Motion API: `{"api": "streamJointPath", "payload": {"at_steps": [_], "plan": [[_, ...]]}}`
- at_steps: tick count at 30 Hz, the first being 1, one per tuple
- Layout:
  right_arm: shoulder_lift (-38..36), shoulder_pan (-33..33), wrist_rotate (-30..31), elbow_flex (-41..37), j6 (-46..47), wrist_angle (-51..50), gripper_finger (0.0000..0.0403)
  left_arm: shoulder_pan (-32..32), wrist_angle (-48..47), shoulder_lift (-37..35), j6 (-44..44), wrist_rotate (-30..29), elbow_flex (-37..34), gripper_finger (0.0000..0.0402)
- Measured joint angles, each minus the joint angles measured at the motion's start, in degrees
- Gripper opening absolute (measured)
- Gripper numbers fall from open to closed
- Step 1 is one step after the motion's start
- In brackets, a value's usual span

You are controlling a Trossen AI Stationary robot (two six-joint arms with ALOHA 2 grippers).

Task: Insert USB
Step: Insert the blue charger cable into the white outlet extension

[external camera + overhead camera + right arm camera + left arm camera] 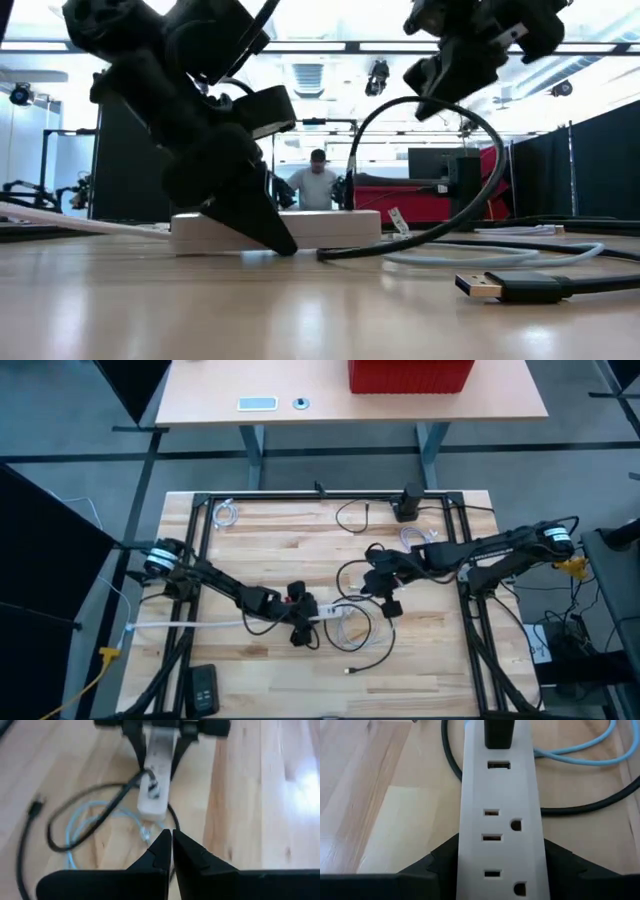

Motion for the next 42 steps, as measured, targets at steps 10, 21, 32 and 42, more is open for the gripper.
{"api": "streamJointPath", "payload": {"at_steps": [10, 21, 32, 42], "plan": [[10.4, -0.3, -5.3, 0.1, -7.2, 0.7, 0.0, -0.2, -2.1, -1.9, 0.9, 0.6, -0.1, 0.0191], [18.2, -0.4, -8.9, 0.1, -16.0, 7.9, 0.0032, -0.8, -4.3, -2.2, 0.7, 1.4, -0.2, 0.0191], [21.0, -0.5, -9.0, 0.1, -20.1, 12.5, 0.0124, -1.2, -7.3, -2.5, 0.4, 2.8, -0.2, 0.0191], [27.1, -0.4, -12.4, 4.2, -21.2, 10.4, 0.0102, -3.5, -11.6, -4.7, -0.2, 3.8, -0.4, 0.0191]]}}
